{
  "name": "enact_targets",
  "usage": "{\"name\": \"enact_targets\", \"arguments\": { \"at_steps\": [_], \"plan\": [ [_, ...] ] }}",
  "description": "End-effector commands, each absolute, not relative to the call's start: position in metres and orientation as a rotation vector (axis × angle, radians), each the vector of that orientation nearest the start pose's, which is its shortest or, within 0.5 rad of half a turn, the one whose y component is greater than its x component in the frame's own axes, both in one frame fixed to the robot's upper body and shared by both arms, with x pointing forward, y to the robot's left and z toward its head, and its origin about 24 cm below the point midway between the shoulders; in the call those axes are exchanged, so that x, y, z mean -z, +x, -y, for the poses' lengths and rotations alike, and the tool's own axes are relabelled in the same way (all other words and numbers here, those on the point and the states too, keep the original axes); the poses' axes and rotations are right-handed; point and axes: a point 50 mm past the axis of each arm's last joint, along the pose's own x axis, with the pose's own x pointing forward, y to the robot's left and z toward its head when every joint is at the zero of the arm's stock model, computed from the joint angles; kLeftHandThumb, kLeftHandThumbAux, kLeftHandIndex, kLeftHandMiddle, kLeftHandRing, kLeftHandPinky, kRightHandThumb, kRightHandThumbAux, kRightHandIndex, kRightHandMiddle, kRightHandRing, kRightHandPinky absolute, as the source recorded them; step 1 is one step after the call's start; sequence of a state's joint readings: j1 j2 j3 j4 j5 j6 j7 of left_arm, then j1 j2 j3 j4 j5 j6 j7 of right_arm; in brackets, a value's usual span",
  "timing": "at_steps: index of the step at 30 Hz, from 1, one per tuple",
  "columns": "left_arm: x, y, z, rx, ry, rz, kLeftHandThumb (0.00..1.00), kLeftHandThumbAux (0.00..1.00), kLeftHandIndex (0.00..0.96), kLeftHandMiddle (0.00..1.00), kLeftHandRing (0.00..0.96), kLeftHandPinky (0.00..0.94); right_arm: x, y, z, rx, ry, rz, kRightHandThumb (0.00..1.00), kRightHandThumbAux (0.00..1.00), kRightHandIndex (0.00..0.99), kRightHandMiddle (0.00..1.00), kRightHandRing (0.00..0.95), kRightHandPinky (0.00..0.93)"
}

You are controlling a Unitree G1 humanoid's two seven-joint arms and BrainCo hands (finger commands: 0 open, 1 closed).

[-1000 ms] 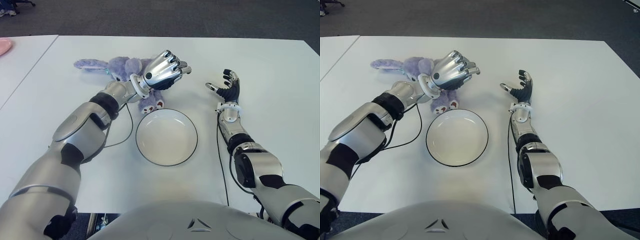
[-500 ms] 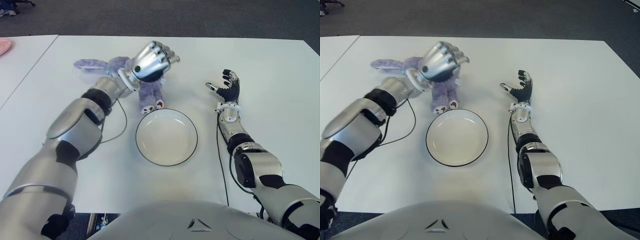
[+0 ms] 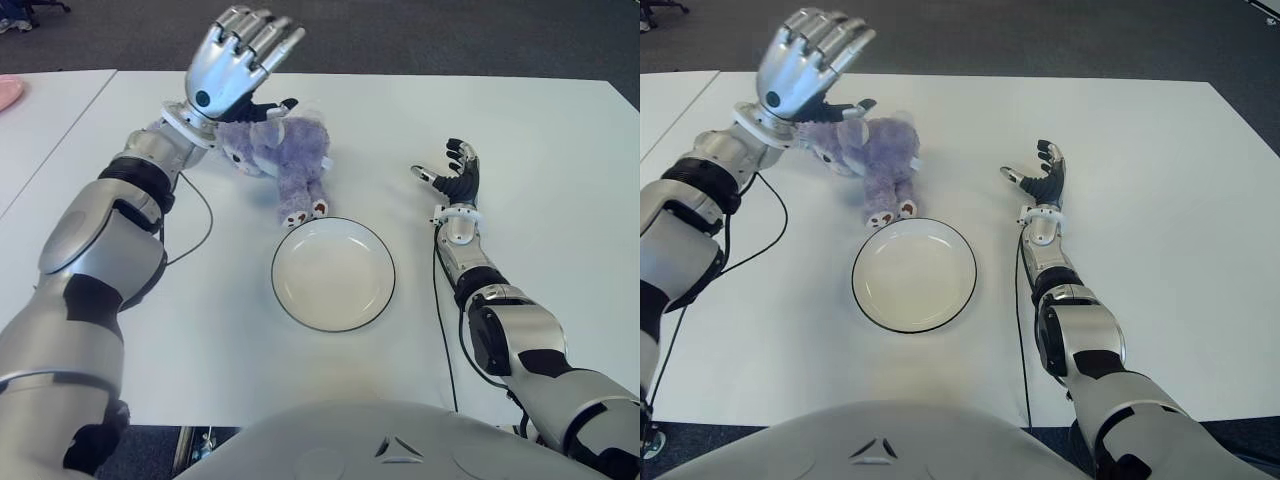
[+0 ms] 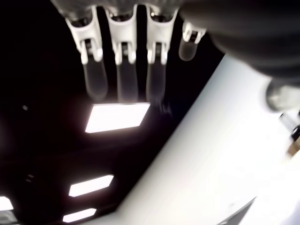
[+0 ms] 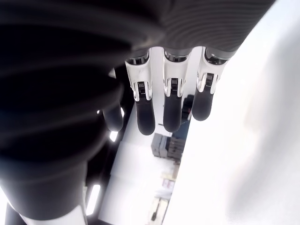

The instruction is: Put the doll into the plate.

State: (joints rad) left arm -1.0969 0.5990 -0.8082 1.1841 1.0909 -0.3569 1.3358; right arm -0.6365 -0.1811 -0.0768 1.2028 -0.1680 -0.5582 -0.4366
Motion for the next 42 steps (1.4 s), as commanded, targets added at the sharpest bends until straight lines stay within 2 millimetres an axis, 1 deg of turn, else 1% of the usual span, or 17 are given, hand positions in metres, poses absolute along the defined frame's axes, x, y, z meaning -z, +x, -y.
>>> {"name": "enact_targets", "arguments": {
  "at_steps": [1,5,17,21,22,27,31,39,42],
  "plan": [
    [-0.172,0.373,-0.206,-0.304,1.690,1.211,0.184,0.211,0.000,0.000,0.000,0.000,0.098,0.233,0.181,0.278,-0.356,-0.498,0.000,0.878,0.196,0.212,0.182,0.186],
    [-0.170,0.375,-0.208,-0.269,1.713,1.141,0.144,0.205,0.000,0.000,0.000,0.000,0.098,0.233,0.181,0.278,-0.358,-0.500,0.000,0.876,0.193,0.207,0.179,0.184],
    [-0.166,0.376,-0.216,-0.225,1.761,1.069,0.066,0.211,0.000,0.000,0.000,0.000,0.097,0.233,0.181,0.265,-0.362,-0.494,0.000,0.867,0.206,0.217,0.186,0.191],
    [-0.161,0.375,-0.217,-0.186,1.760,1.040,0.060,0.215,0.000,0.000,0.000,0.000,0.097,0.233,0.181,0.263,-0.360,-0.493,0.000,0.870,0.208,0.220,0.190,0.193],
    [-0.156,0.374,-0.217,-0.162,1.759,1.021,0.062,0.216,0.000,0.000,0.000,0.000,0.097,0.234,0.181,0.264,-0.359,-0.493,0.000,0.871,0.208,0.220,0.191,0.194],
    [-0.133,0.372,-0.215,-0.058,1.761,0.915,0.080,0.224,0.000,0.000,0.000,0.000,0.097,0.234,0.181,0.267,-0.359,-0.496,0.000,0.875,0.213,0.227,0.196,0.200],
    [-0.114,0.372,-0.215,0.064,1.755,0.746,0.105,0.226,0.000,0.000,0.000,0.000,0.098,0.233,0.182,0.272,-0.357,-0.504,0.000,0.879,0.212,0.230,0.199,0.202],
    [-0.108,0.374,-0.215,0.187,1.722,0.590,0.210,0.237,0.000,0.000,0.000,0.000,0.098,0.233,0.181,0.272,-0.363,-0.502,0.000,0.906,0.219,0.235,0.201,0.194],
    [-0.101,0.373,-0.216,0.227,1.689,0.510,0.262,0.249,0.000,0.000,0.000,0.000,0.098,0.233,0.181,0.269,-0.366,-0.499,0.000,0.908,0.221,0.236,0.203,0.193]
  ]
}}
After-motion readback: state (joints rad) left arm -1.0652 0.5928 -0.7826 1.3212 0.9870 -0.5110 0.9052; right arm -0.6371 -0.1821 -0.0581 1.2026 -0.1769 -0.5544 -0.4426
